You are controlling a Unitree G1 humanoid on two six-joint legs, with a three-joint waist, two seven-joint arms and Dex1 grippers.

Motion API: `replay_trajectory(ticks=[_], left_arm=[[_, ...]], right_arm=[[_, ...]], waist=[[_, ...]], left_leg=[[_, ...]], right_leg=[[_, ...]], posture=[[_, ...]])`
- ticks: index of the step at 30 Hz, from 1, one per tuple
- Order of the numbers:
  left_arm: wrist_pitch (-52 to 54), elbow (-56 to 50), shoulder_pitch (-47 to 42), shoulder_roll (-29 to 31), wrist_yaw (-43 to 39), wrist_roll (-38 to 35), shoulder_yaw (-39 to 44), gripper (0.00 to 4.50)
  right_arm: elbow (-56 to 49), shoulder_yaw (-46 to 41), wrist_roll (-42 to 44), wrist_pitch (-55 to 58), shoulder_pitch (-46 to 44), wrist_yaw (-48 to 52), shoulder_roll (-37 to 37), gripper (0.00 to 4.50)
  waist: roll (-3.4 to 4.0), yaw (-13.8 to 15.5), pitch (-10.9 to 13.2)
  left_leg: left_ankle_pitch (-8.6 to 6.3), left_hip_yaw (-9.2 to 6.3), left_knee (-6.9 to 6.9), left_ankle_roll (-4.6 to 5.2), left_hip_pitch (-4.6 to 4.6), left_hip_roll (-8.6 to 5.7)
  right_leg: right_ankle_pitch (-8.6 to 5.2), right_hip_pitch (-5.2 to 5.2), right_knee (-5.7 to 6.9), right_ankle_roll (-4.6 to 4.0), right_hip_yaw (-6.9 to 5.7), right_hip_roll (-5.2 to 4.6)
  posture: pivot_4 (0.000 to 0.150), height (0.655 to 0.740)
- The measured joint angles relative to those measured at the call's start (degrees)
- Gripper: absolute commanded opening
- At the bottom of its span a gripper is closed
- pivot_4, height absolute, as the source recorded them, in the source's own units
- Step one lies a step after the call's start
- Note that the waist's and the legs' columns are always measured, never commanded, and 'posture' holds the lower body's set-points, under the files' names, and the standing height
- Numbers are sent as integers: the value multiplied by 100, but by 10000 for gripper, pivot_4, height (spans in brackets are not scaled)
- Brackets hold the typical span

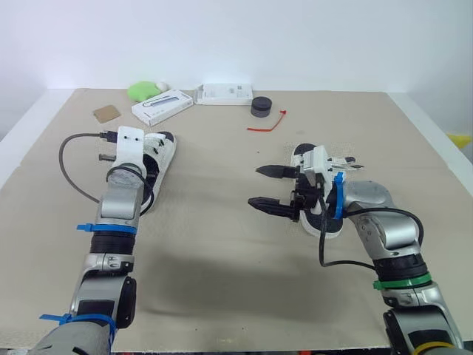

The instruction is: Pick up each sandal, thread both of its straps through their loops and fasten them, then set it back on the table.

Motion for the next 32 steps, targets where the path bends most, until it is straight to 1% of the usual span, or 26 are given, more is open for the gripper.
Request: replay_trajectory(ticks=[6,8,9,10,12,15,16,17,18,19,21,23,24,26,27,28,30,32], left_arm=[[64,-85,39,-133,123,14,3,252],[31,-87,56,-143,100,-35,35,9141],[21,-100,74,-141,83,-49,46,11512],[5,-142,146,-114,-15,-50,-2,16276],[-8,-171,213,-68,-131,-42,-69,22979],[32,-527,389,81,-555,-177,-108,34857],[39,-645,395,98,-628,-214,-101,37769],[40,-674,395,101,-643,-221,-99,37769],[207,-1265,598,167,-1001,-438,-81,42395],[298,-1616,771,264,-1220,-551,-92,44127],[392,-2240,1113,567,-1711,-775,-100,44127],[402,-2598,1318,806,-2021,-925,-102,44127],[383,-3106,1638,1080,-2511,-1219,13,44127],[269,-3650,2071,1253,-3075,-1640,156,44127],[117,-4032,2577,1429,-3599,-2016,250,44127],[82,-4108,2686,1470,-3700,-2080,255,44127],[-63,-4496,3274,1612,-4225,-2488,316,44127],[-298,-4601,3593,1821,-4575,-2575,218,44127]], right_arm=[[59,13,-97,-83,-61,-1,38,45000],[99,13,-132,-88,-71,1,48,45000],[117,13,-135,-89,-72,4,53,45000],[142,13,-136,-91,-73,11,54,45000],[156,13,-139,-91,-73,14,54,45000],[162,12,-138,-105,-75,37,44,45000],[174,10,-138,-110,-76,37,38,45000],[175,10,-138,-111,-76,37,38,45000],[191,-7,-121,-111,-79,71,23,45000],[191,-26,-84,-102,-67,119,10,45000],[182,-83,108,-39,-34,231,-16,45000],[166,-155,206,4,10,304,-41,45000],[133,-223,293,18,85,436,-153,45000],[68,-282,326,-49,279,607,-302,45000],[-62,-320,342,-157,553,769,-408,45000],[-99,-343,353,-174,630,797,-445,45000],[-269,-477,450,-234,1001,919,-609,45000],[-488,-597,540,-267,1267,949,-662,45000]], waist=[[0,-2,0],[0,-2,0],[0,-2,0],[0,-4,0],[0,-5,0],[0,-6,0],[0,-2,0],[0,-2,0],[0,-5,0],[0,-11,0],[0,-19,0],[0,-22,0],[1,-18,0],[1,-11,-1],[1,-4,-1],[1,-4,-1],[2,-3,0],[2,-4,0]], left_leg=[[10,-5,0,-7,4,-6],[11,-5,0,-7,5,-6],[11,-5,0,-7,5,-6],[11,-4,0,-7,5,-6],[11,-4,0,-8,5,-6],[12,-6,0,-8,4,-5],[12,-8,1,-8,4,-6],[12,-8,1,-8,4,-6],[11,-7,1,-8,3,-6],[11,-6,1,-8,3,-4],[11,-8,1,-8,2,-2],[10,-7,0,-7,2,1],[10,-8,0,-7,2,0],[10,-9,1,-6,7,-2],[11,-9,3,-4,11,-2],[11,-9,3,-3,11,-2],[11,-9,4,-2,11,-2],[13,-5,7,1,14,-1]], right_leg=[[7,5,3,-1,-4,-4],[8,6,4,-1,-5,-4],[8,6,4,-1,-4,-5],[9,6,4,-1,-4,-5],[9,6,5,-1,-4,-4],[9,6,4,-1,-4,-5],[9,6,4,-1,-7,-6],[9,7,4,-1,-7,-7],[9,7,3,-1,-5,-8],[9,6,3,-1,-5,-5],[8,5,2,-2,-6,-2],[8,5,2,-3,-6,-1],[7,6,1,-4,-7,-2],[7,15,-1,-3,-10,-5],[6,21,-1,-3,-12,-1],[6,22,-1,-3,-12,0],[5,22,-1,-3,-12,9],[4,24,0,-4,-10,18]], posture=[[1500,7400],[1500,7400],[1500,7400],[1500,7400],[1500,7400],[1500,7400],[1500,7400],[1500,7400],[1500,7400],[1500,7400],[1500,7400],[1500,7400],[1500,7400],[1500,7400],[1500,7400],[1500,7400],[1500,7400],[1500,7400]])
